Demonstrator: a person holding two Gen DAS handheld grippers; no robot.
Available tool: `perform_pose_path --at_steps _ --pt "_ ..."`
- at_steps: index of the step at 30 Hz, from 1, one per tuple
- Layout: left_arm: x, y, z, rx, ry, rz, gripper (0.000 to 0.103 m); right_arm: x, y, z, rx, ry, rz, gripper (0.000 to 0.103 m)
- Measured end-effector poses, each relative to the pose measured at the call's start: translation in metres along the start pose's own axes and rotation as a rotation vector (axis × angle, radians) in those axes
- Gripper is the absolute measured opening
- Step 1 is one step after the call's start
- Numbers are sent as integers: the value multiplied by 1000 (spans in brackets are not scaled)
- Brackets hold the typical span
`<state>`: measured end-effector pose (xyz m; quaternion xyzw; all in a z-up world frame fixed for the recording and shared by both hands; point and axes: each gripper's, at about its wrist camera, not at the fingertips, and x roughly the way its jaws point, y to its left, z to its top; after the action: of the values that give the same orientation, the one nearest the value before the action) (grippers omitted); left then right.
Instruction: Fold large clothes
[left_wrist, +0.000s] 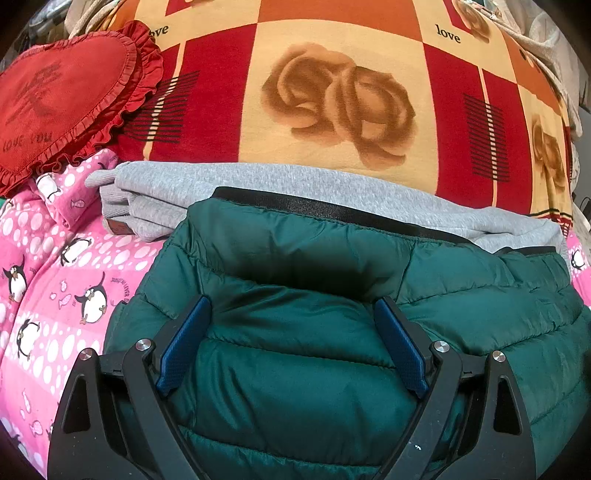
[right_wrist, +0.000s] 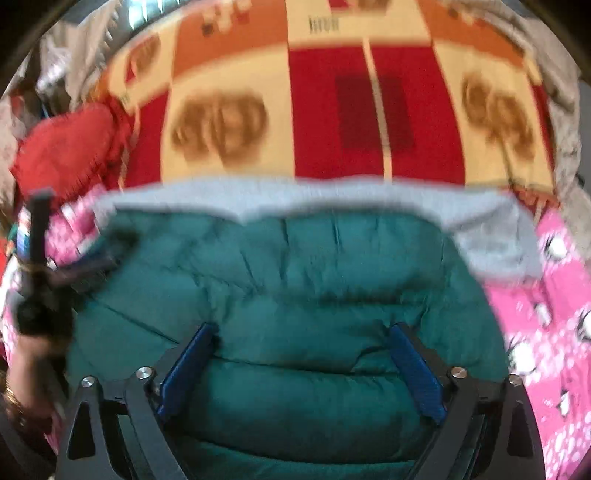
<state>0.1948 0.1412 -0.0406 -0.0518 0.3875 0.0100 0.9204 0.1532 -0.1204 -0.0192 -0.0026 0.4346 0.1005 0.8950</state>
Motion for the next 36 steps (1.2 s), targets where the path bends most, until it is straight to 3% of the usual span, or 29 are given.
perform_pose_path --at_steps 2,17,20,22,27,30,33,36 --pt "0 0 0 2 0 2 90 1 -5 -2 3 -3 11 102" --pt "-1 0 0 2 2 3 90 6 -3 -9 -45 -6 -13 103" --pt "-3 -2 5 21 39 15 90 8 -1 -9 -52 -10 -29 103" --pt "-15 -3 14 65 82 -13 90 7 0 -10 -53 -9 -45 103" --pt "-82 28 22 94 -7 -140 90 5 -1 -10 -43 -10 -50 103" --pt "-102 66 15 45 -26 -142 90 4 -2 -10 -39 -11 -45 103" --pt "-89 99 0 -44 34 -143 90 4 -2 -11 -40 -11 -48 103" --pt "-62 114 -14 -135 119 -239 90 3 -1 -11 -42 -12 -49 103"
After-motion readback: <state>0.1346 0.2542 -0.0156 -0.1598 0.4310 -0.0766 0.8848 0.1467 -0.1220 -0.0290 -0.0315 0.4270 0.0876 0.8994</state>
